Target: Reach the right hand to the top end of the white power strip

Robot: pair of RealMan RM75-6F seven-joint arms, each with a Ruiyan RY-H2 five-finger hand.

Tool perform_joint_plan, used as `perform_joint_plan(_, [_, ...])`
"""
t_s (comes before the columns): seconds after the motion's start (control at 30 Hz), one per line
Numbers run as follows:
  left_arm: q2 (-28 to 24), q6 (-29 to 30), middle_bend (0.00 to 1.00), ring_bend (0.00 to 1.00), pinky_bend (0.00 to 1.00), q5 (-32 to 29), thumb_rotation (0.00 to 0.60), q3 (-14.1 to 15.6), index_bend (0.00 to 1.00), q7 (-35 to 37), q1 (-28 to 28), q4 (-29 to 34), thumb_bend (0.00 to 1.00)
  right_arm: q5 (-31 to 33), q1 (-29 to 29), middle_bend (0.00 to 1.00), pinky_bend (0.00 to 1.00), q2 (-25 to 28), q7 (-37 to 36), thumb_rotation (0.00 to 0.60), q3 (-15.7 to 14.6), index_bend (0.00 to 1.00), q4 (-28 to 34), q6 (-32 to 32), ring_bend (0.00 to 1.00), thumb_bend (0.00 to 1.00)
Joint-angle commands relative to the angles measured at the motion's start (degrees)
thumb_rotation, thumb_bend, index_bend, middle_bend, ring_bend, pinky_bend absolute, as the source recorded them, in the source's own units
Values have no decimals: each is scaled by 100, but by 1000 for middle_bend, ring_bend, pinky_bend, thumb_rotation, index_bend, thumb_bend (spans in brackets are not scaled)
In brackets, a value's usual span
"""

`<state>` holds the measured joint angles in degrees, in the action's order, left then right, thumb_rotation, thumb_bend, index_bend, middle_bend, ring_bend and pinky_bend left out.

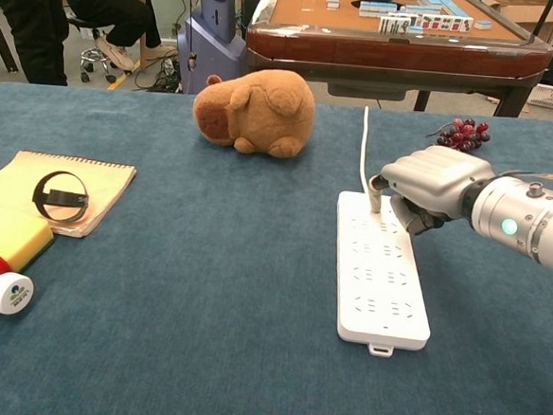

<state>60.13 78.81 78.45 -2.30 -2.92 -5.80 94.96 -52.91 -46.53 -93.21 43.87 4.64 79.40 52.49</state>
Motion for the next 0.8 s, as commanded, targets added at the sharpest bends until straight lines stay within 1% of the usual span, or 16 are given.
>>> perform_joint_plan(0.03, [1,-5,554,436,648,-3,600,0,516,0,-1,-3,163,6,-4,1000,1000,-9,1,600,-9,337,-5,2,1000,771])
perform_joint_plan(0.2, [-6,-1,554,436,648,3,600,3,516,1,2,4,163,-27,-6,1000,1000,4,-13,600,-16,339,21,61,1000,771])
perform_joint_plan(0.3, [-4,-6,555,436,648,-2,600,3,516,1,1,-2,163,-188,34,1000,1000,147,-56,600,14,339,238,263,1000,771])
perform_joint_plan(0.37, [0,-27,555,436,648,-15,600,4,516,-4,-5,-9,163,-356,87,988,1000,321,-45,600,17,340,494,479,1000,771])
perform_joint_plan(0.47, [10,-43,554,436,648,-24,600,6,516,-28,-11,-17,163,-583,206,916,1000,649,13,600,4,339,968,834,1000,754])
perform_joint_plan(0.57, [18,-47,554,436,648,-28,600,9,516,-52,-13,-17,163,-771,373,825,1000,1047,106,600,-39,339,1510,1205,978,684])
perform_joint_plan(0.6, [22,-49,554,436,648,-30,600,9,516,-64,-14,-17,163,-825,433,784,1000,1176,145,600,-62,339,1678,1320,950,649])
perform_joint_plan(0.63, [26,-51,554,436,648,-33,600,10,517,-77,-15,-16,163,-883,499,767,1000,1306,180,600,-91,339,1843,1437,935,633])
perform_joint_plan(0.7, [34,-56,554,436,648,-36,600,15,516,-113,-18,-11,163,-1044,680,687,989,1601,237,600,-184,339,2199,1725,858,571])
perform_joint_plan(0.77, [38,-52,554,436,648,-31,600,21,516,-150,-17,1,163,-1202,868,626,944,1840,252,600,-291,339,2453,1984,788,523])
perform_joint_plan(0.8, [40,-40,554,436,648,-21,600,25,516,-179,-15,15,163,-1328,1007,589,898,1983,235,600,-371,339,2587,2164,739,493])
